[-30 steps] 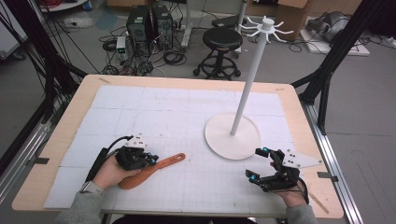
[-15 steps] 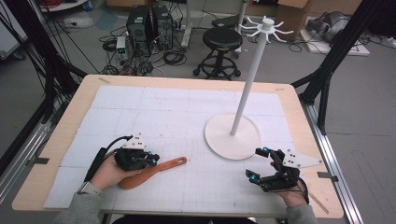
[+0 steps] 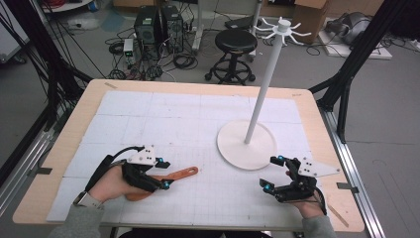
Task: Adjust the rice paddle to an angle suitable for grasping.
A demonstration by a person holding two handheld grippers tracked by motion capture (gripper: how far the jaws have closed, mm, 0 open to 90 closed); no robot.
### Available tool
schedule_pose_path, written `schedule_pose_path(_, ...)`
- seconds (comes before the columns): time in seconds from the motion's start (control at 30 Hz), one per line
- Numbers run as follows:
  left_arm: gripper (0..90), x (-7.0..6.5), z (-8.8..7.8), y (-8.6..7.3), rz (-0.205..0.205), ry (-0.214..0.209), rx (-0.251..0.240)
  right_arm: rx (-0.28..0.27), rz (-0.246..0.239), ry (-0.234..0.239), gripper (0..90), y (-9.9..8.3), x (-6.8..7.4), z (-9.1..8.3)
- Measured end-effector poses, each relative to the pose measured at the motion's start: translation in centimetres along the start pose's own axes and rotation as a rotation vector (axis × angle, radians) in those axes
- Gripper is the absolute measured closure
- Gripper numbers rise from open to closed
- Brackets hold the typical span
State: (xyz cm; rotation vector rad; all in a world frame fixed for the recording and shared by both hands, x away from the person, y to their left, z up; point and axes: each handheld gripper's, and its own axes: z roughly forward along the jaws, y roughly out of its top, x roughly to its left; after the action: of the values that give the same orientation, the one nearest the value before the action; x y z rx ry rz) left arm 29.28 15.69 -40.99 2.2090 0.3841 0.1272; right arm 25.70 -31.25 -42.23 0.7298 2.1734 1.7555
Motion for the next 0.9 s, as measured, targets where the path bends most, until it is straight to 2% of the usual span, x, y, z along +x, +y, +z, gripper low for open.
schedule_pose_path(0.07,30.1,0.0,0.1,0.0,-0.013,-0.001,0.006,0.004,-0.007,0.002,9.7,0.0,0.0,0.1)
schedule_pose_path(0.1,26.0,0.2,0.5,0.0,-0.051,-0.014,0.064,0.005,-0.008,0.004,9.8,0.0,0.0,0.1)
schedule_pose_path(0.13,19.4,0.2,0.5,0.0,-0.051,-0.014,0.064,0.003,-0.010,0.001,9.7,0.0,0.0,0.1)
schedule_pose_path(0.17,16.6,0.2,0.9,0.0,-0.042,0.004,0.125,-0.002,-0.010,0.001,9.7,0.1,0.0,0.1)
schedule_pose_path(0.33,16.2,0.6,1.4,0.1,-0.078,0.004,0.135,-0.007,-0.005,-0.005,9.7,0.1,0.0,0.0)
schedule_pose_path(0.4,16.2,0.8,1.4,0.2,-0.072,0.000,0.151,-0.003,-0.009,-0.002,9.7,0.1,0.0,0.1)
schedule_pose_path(0.57,17.8,1.1,1.3,0.5,-0.054,-0.024,0.147,-0.004,-0.007,-0.002,9.8,0.0,0.0,0.0)
schedule_pose_path(0.63,18.2,1.1,1.4,0.7,-0.053,-0.028,0.159,-0.005,-0.007,-0.004,9.8,0.0,0.1,-0.1)
schedule_pose_path(0.73,19.4,1.1,1.7,1.1,-0.027,-0.028,0.185,-0.004,-0.010,-0.005,9.8,0.0,0.1,-0.1)
schedule_pose_path(0.83,19.5,1.1,2.0,1.3,-0.016,-0.048,0.212,0.000,-0.002,-0.004,9.8,0.0,0.2,-0.2)
schedule_pose_path(0.9,20.6,1.3,2.4,1.2,-0.020,-0.054,0.227,-0.006,-0.006,-0.009,9.8,0.0,0.2,-0.2)
